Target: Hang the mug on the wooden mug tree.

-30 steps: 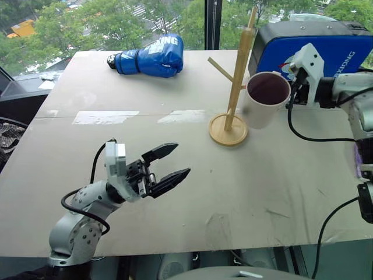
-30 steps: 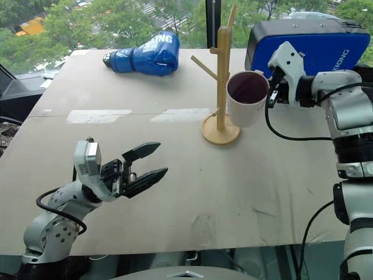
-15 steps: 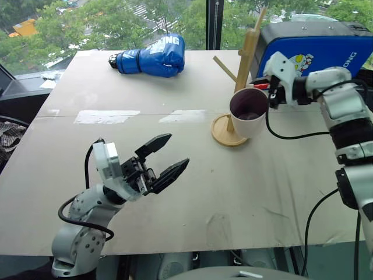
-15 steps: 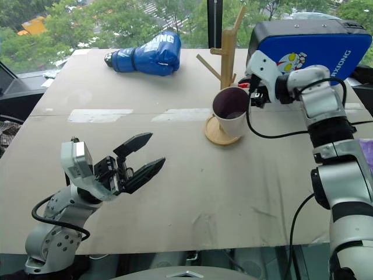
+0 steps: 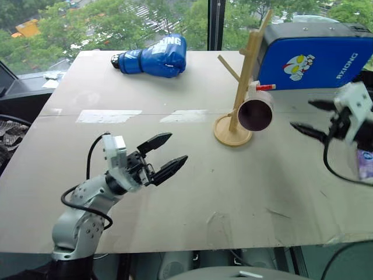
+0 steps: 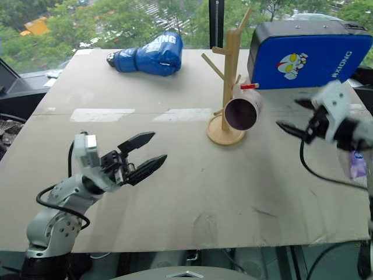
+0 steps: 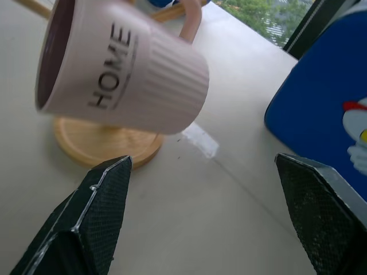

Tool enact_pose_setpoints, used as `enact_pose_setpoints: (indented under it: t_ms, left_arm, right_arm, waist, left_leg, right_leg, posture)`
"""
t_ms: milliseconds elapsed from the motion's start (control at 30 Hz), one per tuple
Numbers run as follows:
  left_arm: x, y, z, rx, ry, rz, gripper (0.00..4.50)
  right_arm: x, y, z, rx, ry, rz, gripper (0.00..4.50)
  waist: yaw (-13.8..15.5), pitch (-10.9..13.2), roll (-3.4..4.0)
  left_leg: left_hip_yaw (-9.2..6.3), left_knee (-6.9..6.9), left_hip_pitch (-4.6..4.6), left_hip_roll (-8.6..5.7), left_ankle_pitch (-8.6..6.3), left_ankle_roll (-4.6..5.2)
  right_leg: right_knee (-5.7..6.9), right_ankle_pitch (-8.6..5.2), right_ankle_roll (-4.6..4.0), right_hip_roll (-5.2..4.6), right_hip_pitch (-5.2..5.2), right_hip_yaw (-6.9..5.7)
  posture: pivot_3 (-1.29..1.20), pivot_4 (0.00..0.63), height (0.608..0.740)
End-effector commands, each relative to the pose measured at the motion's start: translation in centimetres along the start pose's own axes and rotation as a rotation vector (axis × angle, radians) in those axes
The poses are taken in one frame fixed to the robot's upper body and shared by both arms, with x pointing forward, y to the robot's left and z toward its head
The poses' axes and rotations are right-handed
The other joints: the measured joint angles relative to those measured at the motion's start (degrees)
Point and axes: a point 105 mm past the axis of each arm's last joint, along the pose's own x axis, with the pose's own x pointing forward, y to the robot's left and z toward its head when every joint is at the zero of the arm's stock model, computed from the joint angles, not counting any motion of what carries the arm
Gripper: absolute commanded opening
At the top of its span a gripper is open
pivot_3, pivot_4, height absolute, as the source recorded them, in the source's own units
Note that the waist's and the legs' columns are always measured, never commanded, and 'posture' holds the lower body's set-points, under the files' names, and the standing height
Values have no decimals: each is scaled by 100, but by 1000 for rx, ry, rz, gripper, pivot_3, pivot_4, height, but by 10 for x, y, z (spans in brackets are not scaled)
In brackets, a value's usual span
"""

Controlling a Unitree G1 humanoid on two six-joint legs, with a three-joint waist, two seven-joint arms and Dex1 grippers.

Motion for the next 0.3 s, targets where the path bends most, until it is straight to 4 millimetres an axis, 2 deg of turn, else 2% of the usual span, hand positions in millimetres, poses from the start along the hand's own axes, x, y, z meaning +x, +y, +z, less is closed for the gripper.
enact_pose_setpoints:
  t_ms: [33, 167, 300]
  left_arm:
    - [-9, 9, -8, 5, 73, 32, 4500]
    - [-22, 14, -23, -7, 151, 29, 4500]
    - [-25, 17, -33, -21, 188, 21, 4500]
  right_arm:
    - [-23, 15, 0, 4, -30, -80, 4020]
    - [-45, 41, -32, 103, 34, -122, 4020]
    - [-49, 57, -43, 155, 45, -133, 4020]
  waist:
    - [11, 1, 2]
    - [29, -1, 0]
    - [14, -1, 1]
  left_leg:
    - [0, -1, 0, 0, 0, 0]
    - [2, -1, 2, 1, -1, 0]
    - [4, -1, 5, 1, -2, -1]
  right_leg:
    - [0, 0, 0, 1, -2, 3]
    - [-1, -2, 1, 1, -3, 6]
    - [-3, -5, -3, 1, -4, 14]
  posture:
    - [0, 150, 731]
    - [0, 150, 731]
    - [0, 150, 731]
